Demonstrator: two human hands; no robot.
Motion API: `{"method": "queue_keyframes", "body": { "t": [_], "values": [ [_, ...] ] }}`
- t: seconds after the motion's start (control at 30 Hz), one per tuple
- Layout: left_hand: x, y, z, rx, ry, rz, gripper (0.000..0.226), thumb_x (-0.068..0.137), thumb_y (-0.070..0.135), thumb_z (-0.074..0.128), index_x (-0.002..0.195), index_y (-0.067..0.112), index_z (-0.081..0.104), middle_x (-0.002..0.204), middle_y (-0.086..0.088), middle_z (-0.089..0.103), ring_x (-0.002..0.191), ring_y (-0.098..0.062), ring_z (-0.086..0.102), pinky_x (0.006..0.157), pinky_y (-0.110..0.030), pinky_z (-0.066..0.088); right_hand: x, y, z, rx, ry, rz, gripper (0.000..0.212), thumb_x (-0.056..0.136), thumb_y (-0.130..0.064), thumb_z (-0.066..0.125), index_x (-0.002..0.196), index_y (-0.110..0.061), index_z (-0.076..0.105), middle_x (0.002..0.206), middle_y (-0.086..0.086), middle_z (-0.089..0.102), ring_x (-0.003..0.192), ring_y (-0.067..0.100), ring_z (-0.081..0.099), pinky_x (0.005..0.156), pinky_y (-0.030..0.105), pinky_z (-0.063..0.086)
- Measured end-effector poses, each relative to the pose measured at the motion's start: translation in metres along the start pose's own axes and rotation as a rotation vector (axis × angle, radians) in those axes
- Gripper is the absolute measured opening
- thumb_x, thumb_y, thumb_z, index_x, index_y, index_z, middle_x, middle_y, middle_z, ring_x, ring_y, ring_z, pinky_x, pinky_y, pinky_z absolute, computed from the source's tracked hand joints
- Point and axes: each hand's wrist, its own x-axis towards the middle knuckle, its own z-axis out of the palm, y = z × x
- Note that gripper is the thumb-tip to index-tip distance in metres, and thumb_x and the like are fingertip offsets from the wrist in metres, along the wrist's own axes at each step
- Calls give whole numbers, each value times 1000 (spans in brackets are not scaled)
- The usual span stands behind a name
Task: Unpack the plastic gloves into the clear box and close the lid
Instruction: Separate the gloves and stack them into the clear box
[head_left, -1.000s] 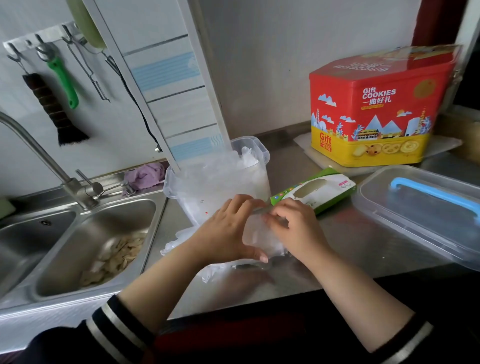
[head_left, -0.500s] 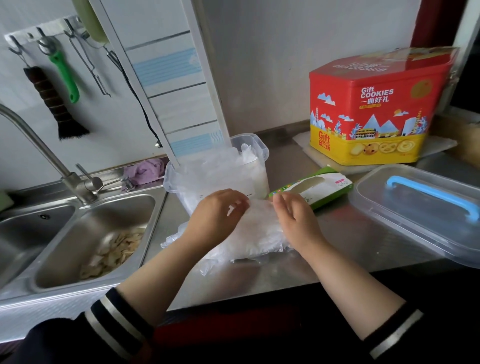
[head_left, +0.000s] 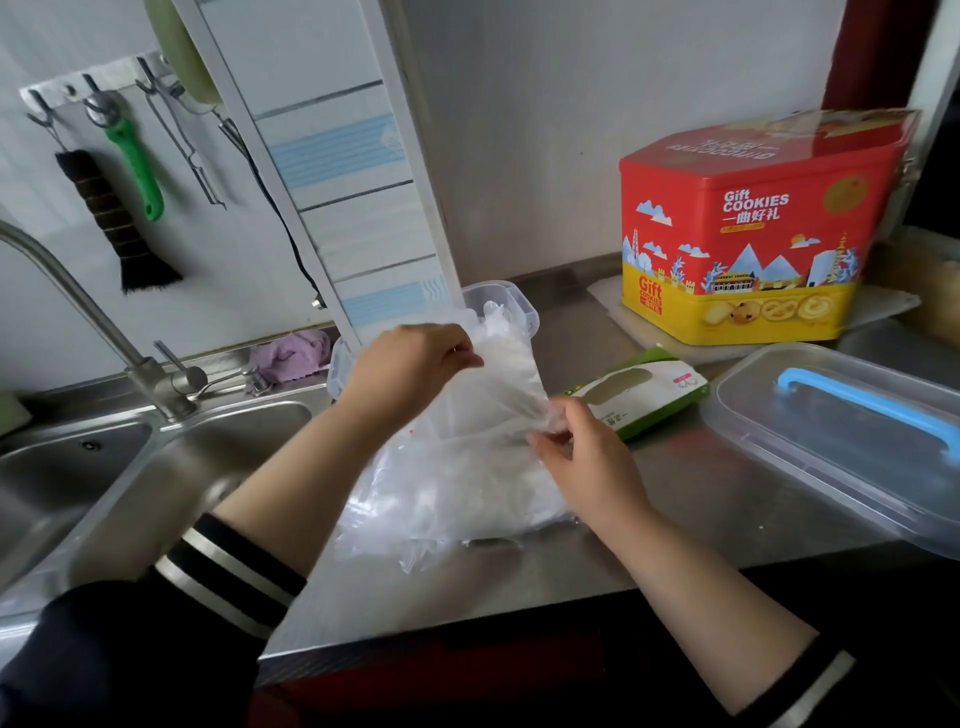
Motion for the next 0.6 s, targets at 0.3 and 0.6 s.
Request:
{"method": "queue_keyframes", "body": {
  "t": [0.3, 0.6],
  "values": [
    [89, -42, -33, 78, -54, 122, 25, 88, 42, 65, 88, 17, 66, 68, 6, 64, 68, -21, 59, 66, -33, 48, 2, -1, 0, -33, -1, -70, 28, 87, -26, 69, 113, -18, 63, 80, -21, 54, 74, -2, 51, 65, 5, 37],
    [120, -86, 22, 326, -104, 297, 41, 90, 47, 59, 113, 14, 50, 97, -5, 69, 78, -33, 63, 64, -31, 39, 5, 5, 4, -80, 11, -106, 29, 85, -29, 69, 113, -22, 64, 80, -10, 66, 79, 13, 63, 73, 36, 53]
  ]
}}
